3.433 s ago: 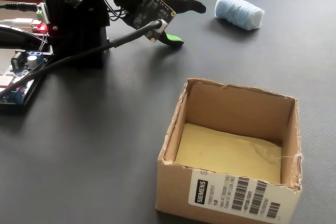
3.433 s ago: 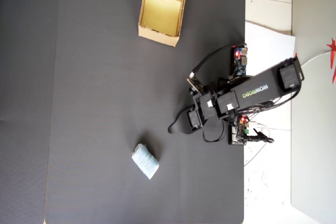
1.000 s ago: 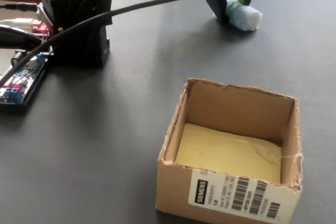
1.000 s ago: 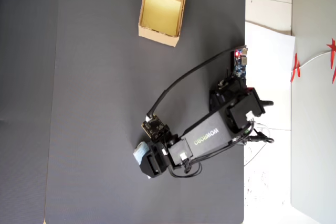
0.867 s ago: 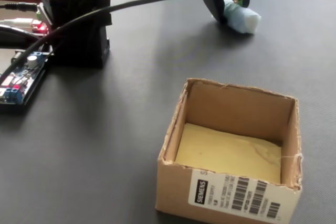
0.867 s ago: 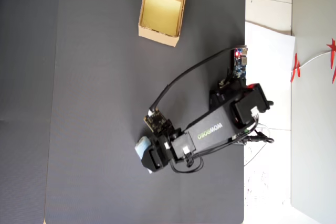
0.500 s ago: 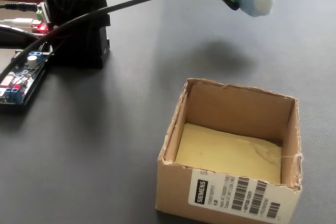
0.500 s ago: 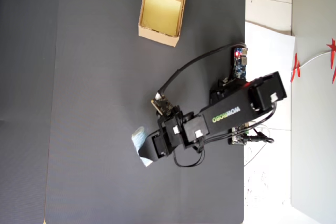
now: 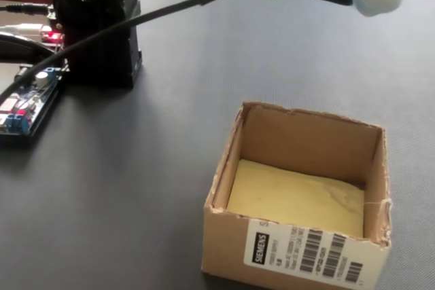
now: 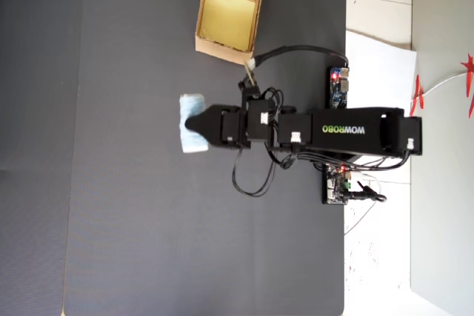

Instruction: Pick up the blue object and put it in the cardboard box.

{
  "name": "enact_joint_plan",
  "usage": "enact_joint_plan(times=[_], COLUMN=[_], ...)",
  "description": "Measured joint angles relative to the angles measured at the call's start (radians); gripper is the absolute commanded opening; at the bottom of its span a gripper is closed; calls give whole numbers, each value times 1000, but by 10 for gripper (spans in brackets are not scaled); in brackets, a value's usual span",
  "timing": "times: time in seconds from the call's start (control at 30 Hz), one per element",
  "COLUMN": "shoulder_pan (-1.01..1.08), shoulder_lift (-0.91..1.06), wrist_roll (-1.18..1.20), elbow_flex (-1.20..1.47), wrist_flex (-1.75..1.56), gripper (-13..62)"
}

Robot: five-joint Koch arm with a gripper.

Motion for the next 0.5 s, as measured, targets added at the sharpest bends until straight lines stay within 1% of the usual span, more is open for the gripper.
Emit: enact_joint_plan(times=[0.07, 0.1, 0.13, 0.17, 0.27, 0.3, 0.5], shoulder_pan=[38, 127, 141, 202, 262, 316, 477], shoulder_lift=[5, 17, 20, 26, 26, 26, 26], wrist_roll=[-5, -26, -31, -49, -58, -63, -97], elbow_flex=[0, 0, 0, 0, 0, 0, 0], wrist_flex=[-12, -21, -23, -28, -28, -29, -29], gripper=[76, 76, 76, 76, 76, 76, 76])
